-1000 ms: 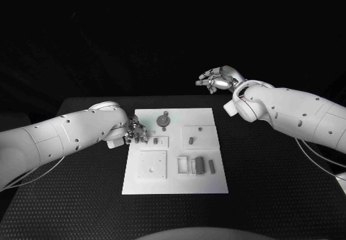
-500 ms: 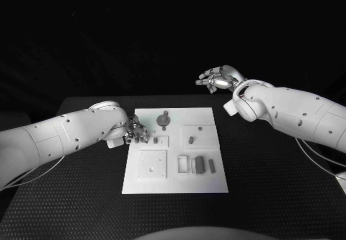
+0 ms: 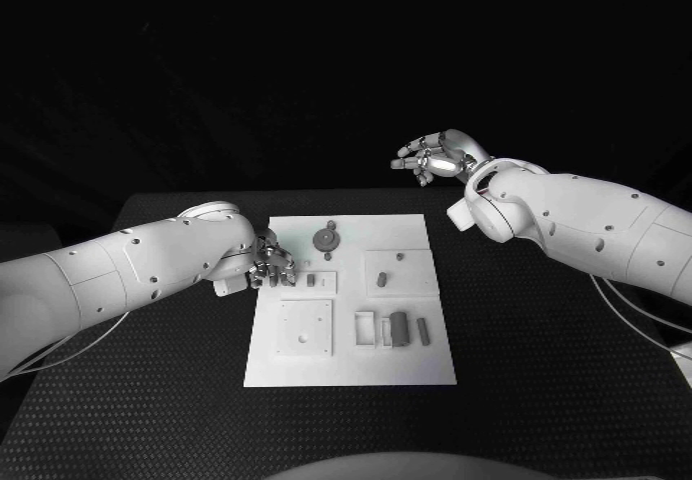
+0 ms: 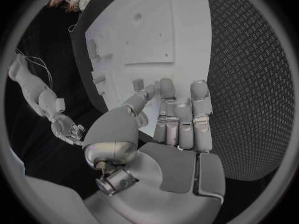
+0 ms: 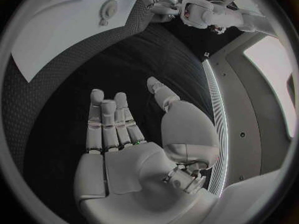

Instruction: Assemble the parts on the task board

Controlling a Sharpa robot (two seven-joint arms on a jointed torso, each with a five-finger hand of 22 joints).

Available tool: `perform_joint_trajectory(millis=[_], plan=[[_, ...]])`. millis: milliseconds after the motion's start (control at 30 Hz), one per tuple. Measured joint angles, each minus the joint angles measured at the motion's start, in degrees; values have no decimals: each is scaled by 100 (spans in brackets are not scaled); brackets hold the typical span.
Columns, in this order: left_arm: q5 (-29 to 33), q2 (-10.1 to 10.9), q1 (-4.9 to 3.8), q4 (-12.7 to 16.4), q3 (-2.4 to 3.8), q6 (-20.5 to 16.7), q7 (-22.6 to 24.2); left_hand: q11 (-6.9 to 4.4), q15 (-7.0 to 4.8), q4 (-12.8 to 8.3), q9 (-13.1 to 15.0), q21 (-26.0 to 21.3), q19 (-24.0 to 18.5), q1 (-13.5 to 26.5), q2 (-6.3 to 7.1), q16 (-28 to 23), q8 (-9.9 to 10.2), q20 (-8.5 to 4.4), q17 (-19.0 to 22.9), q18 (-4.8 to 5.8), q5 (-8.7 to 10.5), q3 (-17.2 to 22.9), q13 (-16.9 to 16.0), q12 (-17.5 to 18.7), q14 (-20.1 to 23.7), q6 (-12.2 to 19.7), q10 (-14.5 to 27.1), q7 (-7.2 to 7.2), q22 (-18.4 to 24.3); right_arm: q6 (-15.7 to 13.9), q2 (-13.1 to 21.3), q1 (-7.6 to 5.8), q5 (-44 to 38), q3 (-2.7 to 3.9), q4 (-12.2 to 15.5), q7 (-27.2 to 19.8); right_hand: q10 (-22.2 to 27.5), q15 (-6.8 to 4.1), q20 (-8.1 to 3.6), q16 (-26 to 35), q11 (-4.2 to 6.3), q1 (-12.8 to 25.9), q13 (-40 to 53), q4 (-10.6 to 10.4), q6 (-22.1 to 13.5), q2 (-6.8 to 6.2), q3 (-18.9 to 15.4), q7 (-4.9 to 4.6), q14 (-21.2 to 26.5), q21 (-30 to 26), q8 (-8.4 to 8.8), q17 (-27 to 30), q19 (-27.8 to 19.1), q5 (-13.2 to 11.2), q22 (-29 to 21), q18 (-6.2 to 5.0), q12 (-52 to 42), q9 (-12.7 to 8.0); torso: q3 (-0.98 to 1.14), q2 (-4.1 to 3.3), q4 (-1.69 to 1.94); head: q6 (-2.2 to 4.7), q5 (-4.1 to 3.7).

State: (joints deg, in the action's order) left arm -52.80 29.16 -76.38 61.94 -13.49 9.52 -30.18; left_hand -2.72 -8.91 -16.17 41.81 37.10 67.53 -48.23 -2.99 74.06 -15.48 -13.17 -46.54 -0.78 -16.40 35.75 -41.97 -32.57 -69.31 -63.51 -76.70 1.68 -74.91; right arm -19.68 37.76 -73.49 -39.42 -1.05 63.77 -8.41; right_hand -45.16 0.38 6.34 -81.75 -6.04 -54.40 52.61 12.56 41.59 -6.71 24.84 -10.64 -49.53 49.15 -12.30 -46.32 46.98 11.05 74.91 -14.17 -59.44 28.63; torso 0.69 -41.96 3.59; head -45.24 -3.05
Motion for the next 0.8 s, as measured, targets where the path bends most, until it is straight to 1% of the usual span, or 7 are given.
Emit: perform_joint_trajectory(millis=[233,533,733,800], plan=[[0,-15,0,-11,0,1,-3,4,-4,1,0,22,-6,0,0,0,0,-25,0,0,-1,1,-4,0,-19,-6,-20,-6,0,1,0,0,0,0,0,0,0,0,0,0,0,0,-6,0,5,0,0,5,0,0,0,0,0,0,0,0,0,-5,0,-1,1,-1,-3],[-97,-110,-3,-69,-3,2,-46,0,3,2,3,66,-6,9,-8,44,-1,-25,-10,1,-29,2,-34,-40,-40,-27,-41,-6,1,1,2,1,0,0,7,0,0,0,0,0,0,0,-6,0,-7,0,0,-7,0,0,0,6,0,0,0,0,0,-5,1,-1,1,-4,2],[-269,-166,7,-94,6,22,-73,-17,-6,-36,8,66,-5,47,-2,44,-100,-24,-10,1,-30,41,-40,-40,-51,-50,-60,-11,-2,3,2,1,0,0,11,0,2,0,0,0,-2,0,-11,0,-12,0,0,-11,0,0,0,5,0,0,0,0,0,-5,1,-1,-1,-9,-4],[-318,-180,9,-98,7,28,-77,-18,-7,-38,8,66,-5,68,5,44,-156,-23,-10,1,-30,43,-39,-40,-52,-56,-62,-15,-4,4,2,1,0,0,11,0,21,0,0,0,-21,0,-11,0,-12,0,0,-11,0,0,0,5,0,0,0,0,0,-6,1,0,-1,-9,-9]])
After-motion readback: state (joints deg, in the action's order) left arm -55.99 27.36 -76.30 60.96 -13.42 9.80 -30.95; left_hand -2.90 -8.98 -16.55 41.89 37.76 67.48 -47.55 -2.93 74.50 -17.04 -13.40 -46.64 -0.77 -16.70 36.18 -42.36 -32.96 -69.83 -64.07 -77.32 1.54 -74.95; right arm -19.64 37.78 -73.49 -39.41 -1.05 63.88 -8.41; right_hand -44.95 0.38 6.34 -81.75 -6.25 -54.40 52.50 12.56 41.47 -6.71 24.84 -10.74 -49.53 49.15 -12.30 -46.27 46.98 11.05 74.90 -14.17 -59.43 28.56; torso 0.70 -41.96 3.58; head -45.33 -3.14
